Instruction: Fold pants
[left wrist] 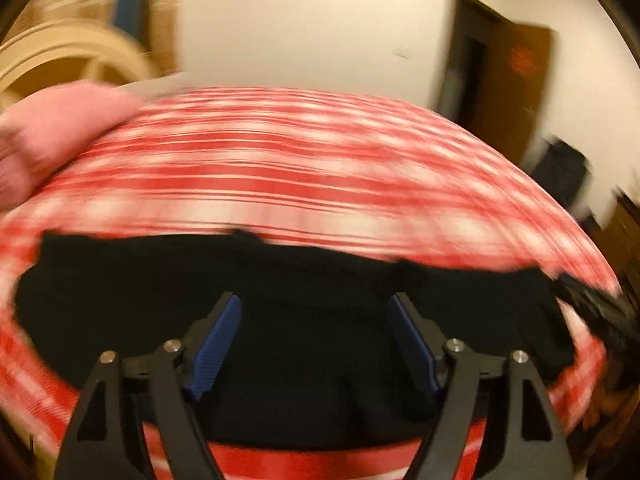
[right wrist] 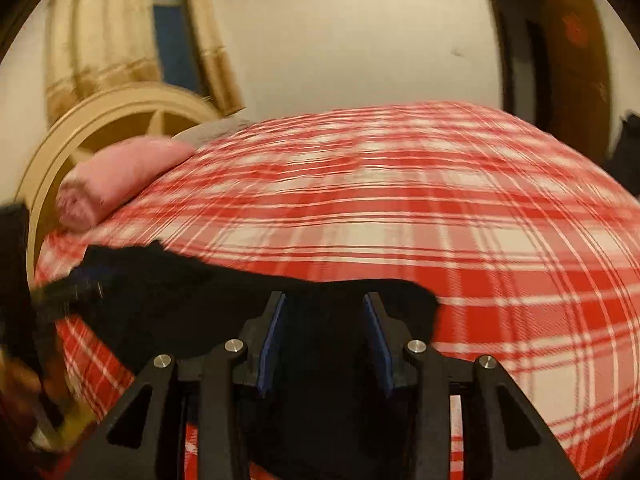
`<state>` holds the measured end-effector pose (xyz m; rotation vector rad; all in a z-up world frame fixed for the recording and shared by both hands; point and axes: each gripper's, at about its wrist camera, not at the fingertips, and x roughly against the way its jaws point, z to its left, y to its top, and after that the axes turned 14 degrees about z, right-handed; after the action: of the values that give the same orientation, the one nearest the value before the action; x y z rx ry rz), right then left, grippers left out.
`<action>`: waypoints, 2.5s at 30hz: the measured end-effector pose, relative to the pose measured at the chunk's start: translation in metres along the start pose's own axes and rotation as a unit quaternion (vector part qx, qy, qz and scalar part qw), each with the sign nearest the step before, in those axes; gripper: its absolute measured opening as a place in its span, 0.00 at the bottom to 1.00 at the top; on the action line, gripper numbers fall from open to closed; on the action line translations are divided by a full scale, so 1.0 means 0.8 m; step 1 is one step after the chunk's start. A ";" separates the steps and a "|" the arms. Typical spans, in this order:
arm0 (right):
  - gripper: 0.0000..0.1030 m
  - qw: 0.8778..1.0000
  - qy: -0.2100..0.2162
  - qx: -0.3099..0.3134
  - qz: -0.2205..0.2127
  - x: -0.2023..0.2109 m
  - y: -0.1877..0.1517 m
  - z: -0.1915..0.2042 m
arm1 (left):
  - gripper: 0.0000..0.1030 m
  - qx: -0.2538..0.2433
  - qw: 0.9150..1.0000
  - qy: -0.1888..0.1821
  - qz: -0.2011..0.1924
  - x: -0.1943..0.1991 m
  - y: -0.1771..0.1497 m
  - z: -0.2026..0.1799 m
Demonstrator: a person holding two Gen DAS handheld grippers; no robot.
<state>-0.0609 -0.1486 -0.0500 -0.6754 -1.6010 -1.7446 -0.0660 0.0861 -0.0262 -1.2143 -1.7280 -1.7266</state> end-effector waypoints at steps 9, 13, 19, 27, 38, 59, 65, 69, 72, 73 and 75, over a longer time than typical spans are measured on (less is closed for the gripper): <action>0.43 0.997 0.035 0.023 0.063 -0.054 -0.016 0.045 | 0.77 0.251 0.959 0.131 -0.017 0.026 -0.035 0.217; 0.50 0.997 0.039 0.023 0.067 -0.054 -0.018 0.048 | 0.77 0.316 0.943 0.103 0.004 0.004 -0.045 0.262; 0.51 0.997 0.032 0.018 0.068 -0.053 -0.019 0.052 | 0.78 0.356 0.932 0.071 -0.011 -0.013 -0.047 0.273; 0.58 0.997 0.022 0.024 0.071 -0.055 -0.018 0.059 | 0.57 0.372 0.927 0.040 -0.035 -0.012 -0.042 0.280; 0.58 0.997 0.029 0.016 0.074 -0.055 -0.017 0.055 | 0.36 0.422 0.905 0.001 -0.050 -0.007 -0.061 0.289; 0.58 0.997 0.036 0.008 0.075 -0.054 -0.018 0.052 | 0.20 0.407 0.910 -0.009 -0.075 -0.003 -0.049 0.283; 0.59 0.995 0.056 -0.005 0.077 -0.049 -0.012 0.044 | 0.20 0.304 0.947 0.018 -0.105 0.034 -0.015 0.229; 0.59 0.992 0.087 -0.073 0.057 -0.030 -0.007 0.007 | 0.20 0.181 0.975 0.016 -0.128 0.057 0.013 0.152; 0.59 0.991 0.083 -0.091 0.049 -0.017 -0.006 -0.011 | 0.20 0.107 0.985 -0.014 -0.137 0.064 0.026 0.096; 0.59 0.991 0.081 -0.093 0.047 -0.013 -0.007 -0.015 | 0.20 0.084 0.987 -0.029 -0.138 0.065 0.030 0.077; 0.59 0.992 0.077 -0.096 0.037 -0.002 -0.007 -0.023 | 0.20 0.038 0.988 -0.059 -0.134 0.066 0.032 0.035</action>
<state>-0.0630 -0.1663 -0.0565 -0.6649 -1.3003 -1.8631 -0.0659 0.1238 0.0268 -1.1123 -2.0909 -1.7458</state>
